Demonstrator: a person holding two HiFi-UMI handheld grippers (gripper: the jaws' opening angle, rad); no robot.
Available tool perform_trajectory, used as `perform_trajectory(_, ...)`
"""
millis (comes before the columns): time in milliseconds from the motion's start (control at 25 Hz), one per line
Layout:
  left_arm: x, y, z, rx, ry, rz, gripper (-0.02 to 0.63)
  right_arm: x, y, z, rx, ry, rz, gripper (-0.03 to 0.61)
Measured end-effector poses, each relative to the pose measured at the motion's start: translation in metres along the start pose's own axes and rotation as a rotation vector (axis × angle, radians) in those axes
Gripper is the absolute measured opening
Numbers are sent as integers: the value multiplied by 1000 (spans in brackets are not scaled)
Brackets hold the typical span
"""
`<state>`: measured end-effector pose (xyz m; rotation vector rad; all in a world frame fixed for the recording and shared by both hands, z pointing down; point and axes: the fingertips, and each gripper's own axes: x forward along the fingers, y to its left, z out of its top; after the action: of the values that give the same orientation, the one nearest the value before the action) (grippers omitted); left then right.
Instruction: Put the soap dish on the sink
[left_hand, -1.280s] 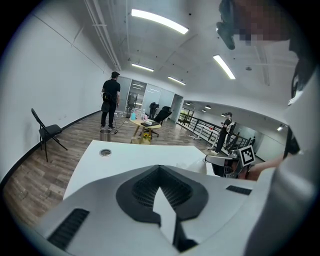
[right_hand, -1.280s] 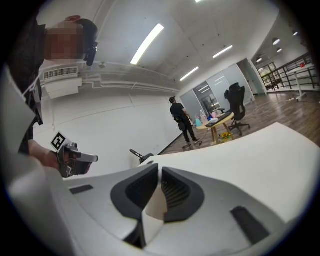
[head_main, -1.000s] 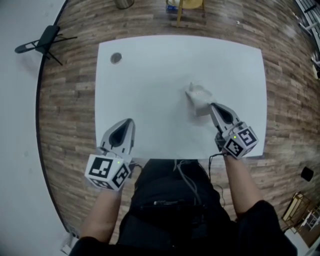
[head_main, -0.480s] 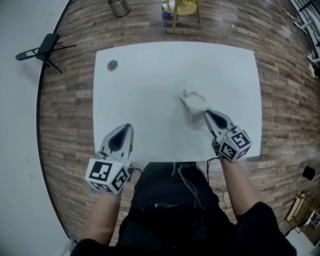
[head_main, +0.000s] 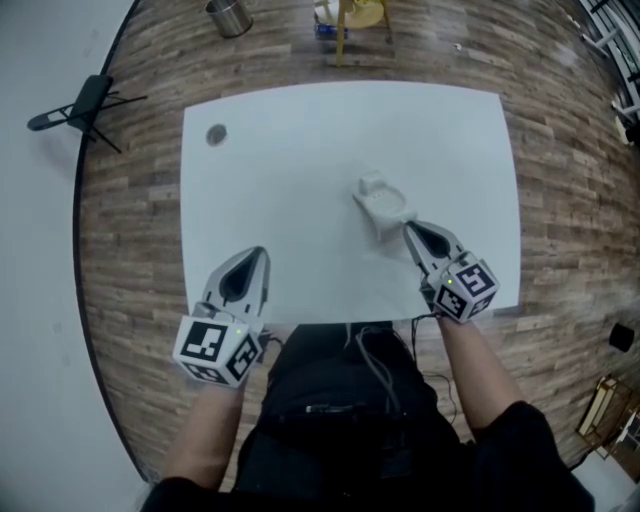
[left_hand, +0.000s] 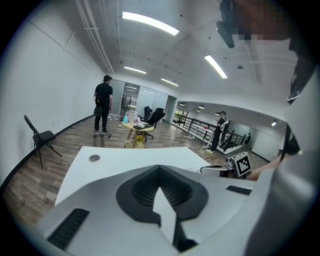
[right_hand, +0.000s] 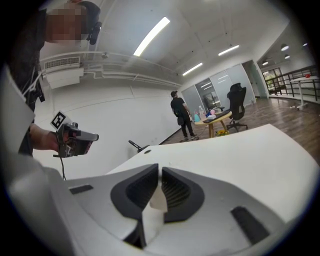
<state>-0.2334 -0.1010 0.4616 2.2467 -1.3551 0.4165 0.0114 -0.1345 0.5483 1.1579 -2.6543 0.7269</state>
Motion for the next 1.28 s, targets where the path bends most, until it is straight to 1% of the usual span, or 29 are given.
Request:
perform_trajectory(400,0,1,8,15,2,0,-11,-2,-2,-5,-4,20,-9,28)
perform_trajectory(760,-1,-2,6,28,7,-2,-11,-3,-3,-15,-5,31,-15,28)
perform_trajectory(1280,-15,-3,0,13,0,18,-11,-5,3,-29,-14,52,-11,28)
